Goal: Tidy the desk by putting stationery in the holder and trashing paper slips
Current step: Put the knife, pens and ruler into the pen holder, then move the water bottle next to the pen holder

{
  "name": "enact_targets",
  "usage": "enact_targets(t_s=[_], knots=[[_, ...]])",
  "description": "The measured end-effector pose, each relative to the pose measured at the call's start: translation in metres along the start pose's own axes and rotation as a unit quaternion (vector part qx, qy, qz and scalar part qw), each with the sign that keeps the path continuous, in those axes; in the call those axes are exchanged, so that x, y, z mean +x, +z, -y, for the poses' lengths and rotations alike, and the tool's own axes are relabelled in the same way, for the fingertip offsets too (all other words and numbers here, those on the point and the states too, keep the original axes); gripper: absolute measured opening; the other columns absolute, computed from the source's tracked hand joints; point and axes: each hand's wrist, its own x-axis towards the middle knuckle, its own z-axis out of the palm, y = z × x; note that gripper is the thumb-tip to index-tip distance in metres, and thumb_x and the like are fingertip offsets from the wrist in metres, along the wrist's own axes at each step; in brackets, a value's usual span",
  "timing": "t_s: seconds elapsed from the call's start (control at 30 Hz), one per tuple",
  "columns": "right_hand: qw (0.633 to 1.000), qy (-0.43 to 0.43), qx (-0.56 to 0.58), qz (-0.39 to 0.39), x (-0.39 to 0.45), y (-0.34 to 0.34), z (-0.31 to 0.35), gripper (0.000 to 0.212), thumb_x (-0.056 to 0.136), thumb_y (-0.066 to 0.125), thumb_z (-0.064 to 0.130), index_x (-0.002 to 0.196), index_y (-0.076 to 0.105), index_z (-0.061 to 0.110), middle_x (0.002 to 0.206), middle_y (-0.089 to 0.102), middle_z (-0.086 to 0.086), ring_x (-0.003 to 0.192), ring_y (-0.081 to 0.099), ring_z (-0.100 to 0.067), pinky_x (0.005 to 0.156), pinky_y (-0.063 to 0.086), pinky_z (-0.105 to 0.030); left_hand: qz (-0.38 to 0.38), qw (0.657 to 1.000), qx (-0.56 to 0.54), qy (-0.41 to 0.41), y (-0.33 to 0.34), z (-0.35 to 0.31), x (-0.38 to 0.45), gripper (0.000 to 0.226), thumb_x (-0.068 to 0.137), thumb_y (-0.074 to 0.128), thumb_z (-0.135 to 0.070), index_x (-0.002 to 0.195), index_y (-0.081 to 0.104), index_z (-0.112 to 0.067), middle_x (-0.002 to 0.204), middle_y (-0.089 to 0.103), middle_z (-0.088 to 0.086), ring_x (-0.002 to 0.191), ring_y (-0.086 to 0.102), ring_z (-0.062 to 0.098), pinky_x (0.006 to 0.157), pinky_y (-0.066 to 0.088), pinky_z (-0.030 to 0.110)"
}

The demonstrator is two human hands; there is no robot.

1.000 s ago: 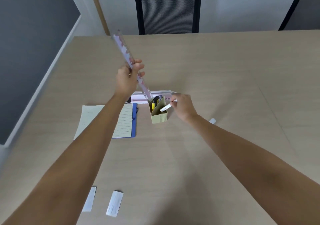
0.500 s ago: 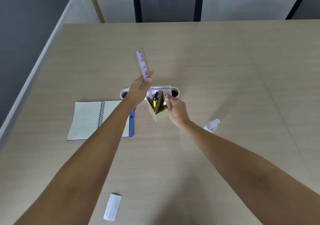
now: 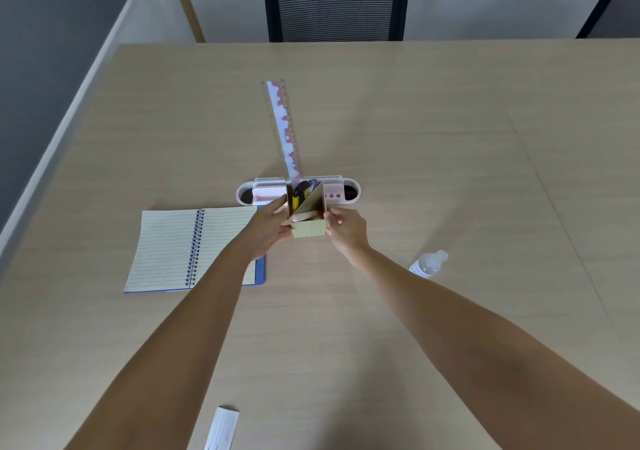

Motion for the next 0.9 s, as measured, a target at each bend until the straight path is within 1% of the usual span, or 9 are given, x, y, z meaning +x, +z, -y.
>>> enact_targets(t_s=[0.1, 0.17, 0.3, 0.43, 0.53, 0.6, 0.67, 0.77, 0.9], knots=[[1.000, 0.004, 0.007, 0.000, 0.011, 0.012, 0.007, 0.026, 0.092, 0.047, 0.020, 0.090, 0.071, 0.010, 0.088, 0.072, -0.015, 0.089, 0.067, -0.033, 0.085, 0.052, -0.045, -0.010, 1.000, 0.001, 0.009, -0.013, -0.002, 0.011, 0.033, 0.101, 0.040, -0.012, 0.101, 0.061, -0.037, 0.083, 0.073, -0.014, 0.071, 0.071, 0.003, 0.067, 0.055, 0.014], [1.000, 0.010, 0.011, 0.002, 0.018, 0.017, 0.010, 0.026, 0.091, 0.048, 0.023, 0.090, 0.071, 0.010, 0.081, 0.068, -0.009, 0.089, 0.067, -0.032, 0.085, 0.054, -0.043, -0.018, 1.000, -0.011, 0.012, -0.020, -0.005, 0.017, 0.032, 0.101, 0.039, -0.011, 0.100, 0.062, -0.033, 0.077, 0.074, -0.015, 0.071, 0.071, 0.002, 0.064, 0.057, 0.013], [0.999, 0.021, 0.039, 0.007, 0.026, 0.022, 0.002, 0.025, 0.089, 0.053, 0.027, 0.097, 0.071, 0.011, 0.089, 0.071, -0.011, 0.093, 0.066, -0.031, 0.088, 0.055, -0.047, -0.011, 1.000, -0.017, 0.012, -0.023, -0.009, 0.019, 0.032, 0.101, 0.039, -0.009, 0.107, 0.062, -0.030, 0.092, 0.071, -0.007, 0.078, 0.071, 0.005, 0.077, 0.058, 0.020], [0.997, 0.036, 0.058, 0.026, 0.020, 0.019, 0.001, 0.027, 0.091, 0.054, 0.026, 0.111, 0.067, 0.014, 0.111, 0.069, -0.014, 0.102, 0.064, -0.031, 0.094, 0.052, -0.045, -0.025, 0.998, -0.049, 0.003, -0.018, -0.005, 0.009, 0.038, 0.100, 0.039, -0.008, 0.100, 0.067, -0.033, 0.078, 0.072, -0.009, 0.087, 0.057, 0.019, 0.078, 0.044, 0.026], [0.998, 0.036, 0.009, 0.047, 0.005, 0.015, -0.003, 0.032, 0.094, 0.045, 0.036, 0.108, 0.063, 0.015, 0.102, 0.064, -0.007, 0.090, 0.058, -0.023, 0.083, 0.048, -0.033, -0.107, 0.992, -0.065, 0.016, -0.006, 0.002, 0.002, 0.030, 0.101, 0.038, -0.021, 0.126, 0.055, -0.018, 0.100, 0.061, 0.002, 0.097, 0.052, 0.023, 0.087, 0.042, 0.034], [0.998, 0.049, 0.012, 0.046, -0.014, 0.010, -0.017, 0.021, 0.092, 0.046, 0.035, 0.096, 0.062, 0.022, 0.092, 0.058, 0.000, 0.083, 0.054, -0.020, 0.077, 0.045, -0.032, -0.227, 0.973, 0.002, 0.038, 0.008, 0.018, -0.005, 0.035, 0.100, 0.036, -0.026, 0.129, 0.049, -0.011, 0.108, 0.059, 0.006, 0.102, 0.057, 0.029, 0.095, 0.044, 0.042], [0.995, 0.083, 0.048, 0.041, -0.043, 0.001, -0.041, 0.015, 0.088, 0.052, 0.023, 0.090, 0.066, 0.016, 0.084, 0.061, -0.002, 0.071, 0.058, -0.018, 0.068, 0.049, -0.030, -0.299, 0.949, 0.085, 0.043, 0.028, 0.045, -0.019, 0.035, 0.099, 0.034, -0.025, 0.126, 0.052, -0.011, 0.114, 0.063, 0.012, 0.106, 0.058, 0.036, 0.091, 0.046, 0.041], [0.978, 0.178, 0.104, 0.029, -0.100, -0.020, -0.081, 0.020, 0.086, 0.055, 0.007, 0.066, 0.060, 0.007, 0.061, 0.056, -0.008, 0.042, 0.051, -0.012, 0.040, 0.039, -0.018, -0.260, 0.942, 0.206, 0.053, 0.057, 0.096, -0.034, 0.035, 0.099, 0.036, -0.018, 0.127, 0.053, -0.005, 0.121, 0.059, 0.019, 0.110, 0.055, 0.037, 0.088, 0.039, 0.031], [0.964, 0.238, 0.080, -0.091, -0.137, -0.051, -0.133, 0.015, 0.079, 0.065, 0.025, 0.069, 0.057, 0.018, 0.057, 0.061, -0.002, 0.050, 0.059, -0.020, 0.053, 0.050, -0.028, -0.194, 0.881, 0.415, 0.118, 0.077, 0.156, -0.035, 0.058, 0.091, 0.026, -0.032, 0.139, 0.043, -0.005, 0.153, 0.034, 0.016, 0.143, 0.028, 0.034, 0.118, 0.019, 0.041]])
